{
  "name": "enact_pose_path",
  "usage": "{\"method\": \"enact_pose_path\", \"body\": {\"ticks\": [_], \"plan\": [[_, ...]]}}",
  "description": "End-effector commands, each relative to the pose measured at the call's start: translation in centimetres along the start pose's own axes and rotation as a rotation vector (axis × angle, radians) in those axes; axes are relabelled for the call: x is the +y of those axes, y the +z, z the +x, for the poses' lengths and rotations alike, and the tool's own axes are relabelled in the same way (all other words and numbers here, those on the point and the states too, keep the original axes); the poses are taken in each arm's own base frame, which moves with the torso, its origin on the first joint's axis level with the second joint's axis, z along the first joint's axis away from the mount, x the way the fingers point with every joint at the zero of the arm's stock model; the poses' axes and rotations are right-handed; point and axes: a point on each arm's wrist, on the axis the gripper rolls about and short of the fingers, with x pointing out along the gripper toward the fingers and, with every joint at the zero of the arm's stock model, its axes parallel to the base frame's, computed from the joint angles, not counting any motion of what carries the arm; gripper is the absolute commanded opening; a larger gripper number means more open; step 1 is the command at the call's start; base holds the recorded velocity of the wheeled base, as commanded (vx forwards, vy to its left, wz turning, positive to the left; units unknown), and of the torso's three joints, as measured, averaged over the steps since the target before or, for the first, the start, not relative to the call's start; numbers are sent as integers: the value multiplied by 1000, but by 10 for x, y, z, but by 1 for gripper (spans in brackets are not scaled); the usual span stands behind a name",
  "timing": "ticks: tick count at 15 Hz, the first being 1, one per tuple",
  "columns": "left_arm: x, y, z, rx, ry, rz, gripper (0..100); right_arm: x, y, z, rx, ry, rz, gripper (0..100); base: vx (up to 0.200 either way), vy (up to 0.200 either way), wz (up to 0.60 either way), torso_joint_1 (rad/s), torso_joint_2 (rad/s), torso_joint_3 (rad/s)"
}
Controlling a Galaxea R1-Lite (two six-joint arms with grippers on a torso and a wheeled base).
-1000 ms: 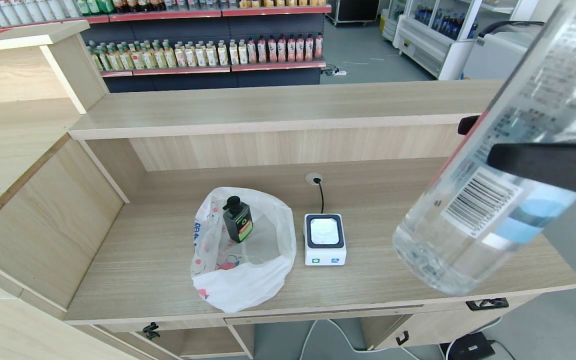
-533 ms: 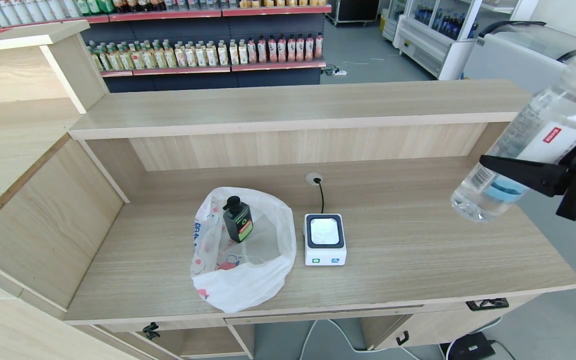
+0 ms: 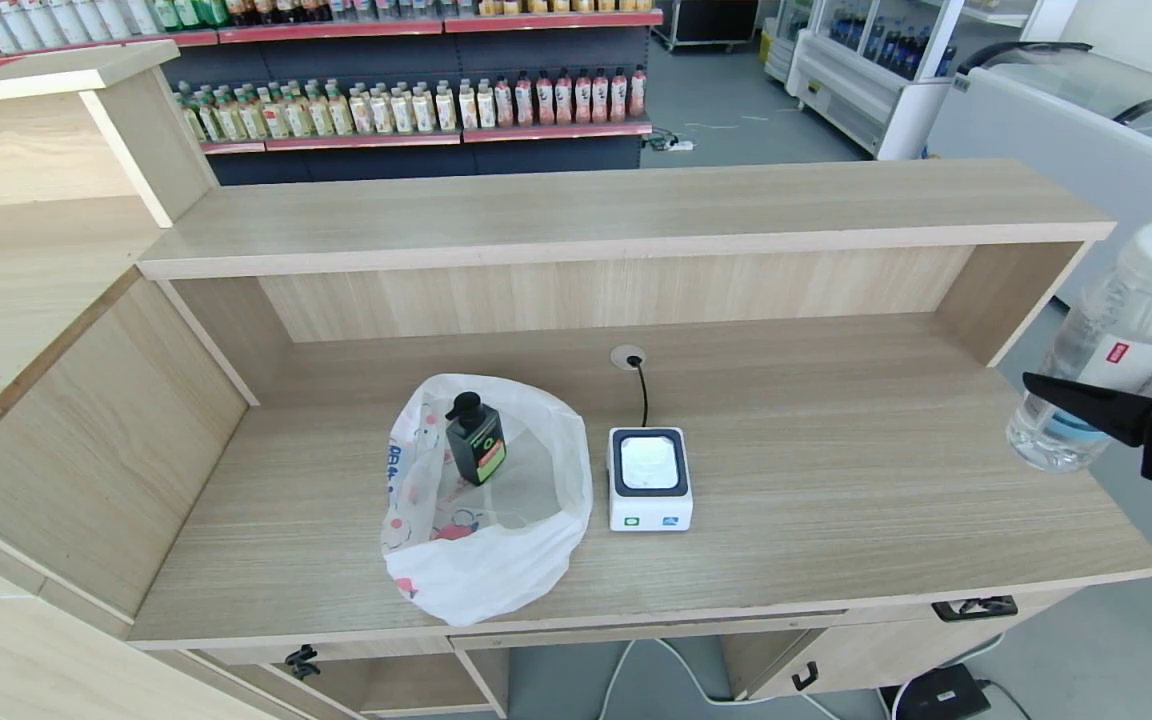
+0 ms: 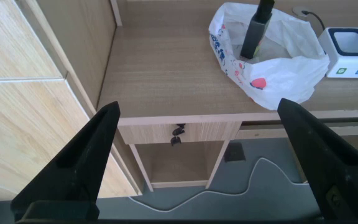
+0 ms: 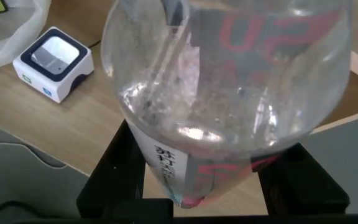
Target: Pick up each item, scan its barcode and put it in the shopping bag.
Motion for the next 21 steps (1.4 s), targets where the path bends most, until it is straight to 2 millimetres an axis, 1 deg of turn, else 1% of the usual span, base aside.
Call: {"method": "enact_pose_path", "body": {"ticks": [1, 4, 8, 10, 12, 14, 15, 16, 17, 21], "plan": [[0, 0, 0, 0, 0, 1, 100, 0, -3, -1, 10, -3, -10, 0, 0, 0, 0, 0, 0, 0], [0, 0, 0, 0, 0, 1, 100, -2, -6, 4, 42, -31, -41, 0, 0, 0, 600, -1, -1, 4], [0, 0, 0, 0, 0, 1, 100, -11, -10, 23, 68, -24, -130, 0, 0, 0, 600, 5, 4, 4], [0, 0, 0, 0, -1, -1, 100, -14, -14, 32, 80, -12, -192, 0, 0, 0, 0, 0, 0, 0], [0, 0, 0, 0, -1, -1, 100, -19, -22, 49, 84, -2, -314, 0, 0, 0, 0, 0, 0, 0], [0, 0, 0, 0, -1, -1, 100, -22, -29, 68, 43, -17, -436, 0, 0, 0, 0, 0, 0, 0], [0, 0, 0, 0, 0, -1, 100, -20, -30, 74, 18, -9, -475, 0, 0, 0, 0, 0, 0, 0], [0, 0, 0, 0, 0, -1, 100, -20, -34, 81, -27, 22, -521, 0, 0, 0, 0, 0, 0, 0], [0, 0, 0, 0, 0, -1, 100, -18, -39, 87, -97, 89, -571, 0, 0, 0, 0, 0, 0, 0], [0, 0, 0, 0, 0, 1, 100, -10, -53, 99, -268, 240, -691, 0, 0, 0, 0, 0, 0, 0]]}}
